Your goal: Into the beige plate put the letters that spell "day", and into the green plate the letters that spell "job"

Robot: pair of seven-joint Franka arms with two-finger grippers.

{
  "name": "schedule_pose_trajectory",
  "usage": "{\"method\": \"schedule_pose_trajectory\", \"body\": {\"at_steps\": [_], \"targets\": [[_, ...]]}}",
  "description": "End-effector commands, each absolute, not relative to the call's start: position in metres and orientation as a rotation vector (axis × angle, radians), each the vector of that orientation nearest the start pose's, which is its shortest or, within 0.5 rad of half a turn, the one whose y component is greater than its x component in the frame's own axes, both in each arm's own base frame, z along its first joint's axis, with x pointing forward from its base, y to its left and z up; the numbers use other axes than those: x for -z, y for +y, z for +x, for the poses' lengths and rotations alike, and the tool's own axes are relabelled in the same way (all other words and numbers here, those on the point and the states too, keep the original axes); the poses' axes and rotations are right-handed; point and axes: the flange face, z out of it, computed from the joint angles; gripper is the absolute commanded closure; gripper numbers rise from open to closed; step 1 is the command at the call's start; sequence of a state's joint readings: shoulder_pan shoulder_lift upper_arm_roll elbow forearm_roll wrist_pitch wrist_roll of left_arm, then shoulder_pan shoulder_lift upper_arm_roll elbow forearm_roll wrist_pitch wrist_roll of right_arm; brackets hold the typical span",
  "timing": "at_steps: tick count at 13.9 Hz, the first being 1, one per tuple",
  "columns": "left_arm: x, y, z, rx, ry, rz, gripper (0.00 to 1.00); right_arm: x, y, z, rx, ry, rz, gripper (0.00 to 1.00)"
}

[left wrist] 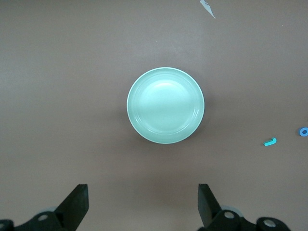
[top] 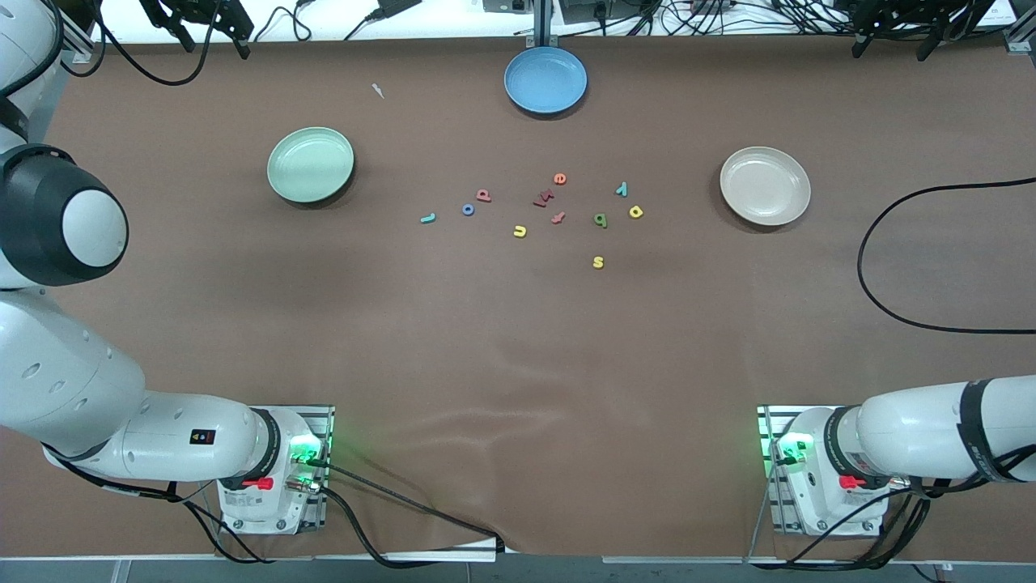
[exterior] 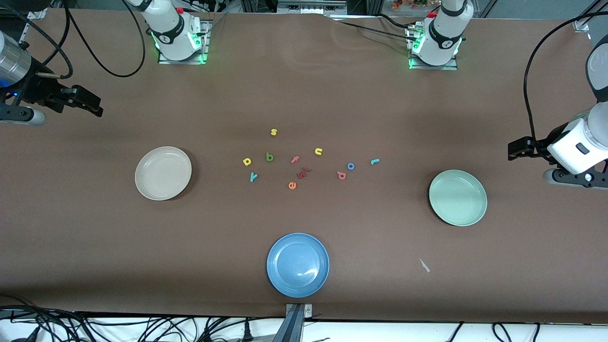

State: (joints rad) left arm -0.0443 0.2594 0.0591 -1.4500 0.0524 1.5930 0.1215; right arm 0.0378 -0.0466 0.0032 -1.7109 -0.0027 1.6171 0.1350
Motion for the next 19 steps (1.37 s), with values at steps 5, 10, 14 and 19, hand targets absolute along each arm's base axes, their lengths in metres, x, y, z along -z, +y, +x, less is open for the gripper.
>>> {"method": "schedule_pose_trajectory", "body": {"at_steps": [5, 10, 14, 19], "targets": [[-0.534, 0.012, 0.625, -0.181, 0.186, -3.091, 0.00, -0.591, 0.022, 0.539, -0.081, 0.123, -3.150, 0.00], [-0.535, 0.016, 0.626, -0.173, 0.179, -3.095, 0.00, -0.591, 0.023, 0.539, -0.081, 0.120, -3.151, 0.00], [-0.535, 0.017, 0.626, -0.172, 0.170, -3.118, 0.00, -0.591, 0.023, 0.539, -0.081, 0.120, -3.151, 0.00], [-0.534, 0.024, 0.625, -0.174, 0.157, -3.146, 0.00, -0.591, 0.023, 0.539, -0.081, 0.123, -3.149, 0.00]]}}
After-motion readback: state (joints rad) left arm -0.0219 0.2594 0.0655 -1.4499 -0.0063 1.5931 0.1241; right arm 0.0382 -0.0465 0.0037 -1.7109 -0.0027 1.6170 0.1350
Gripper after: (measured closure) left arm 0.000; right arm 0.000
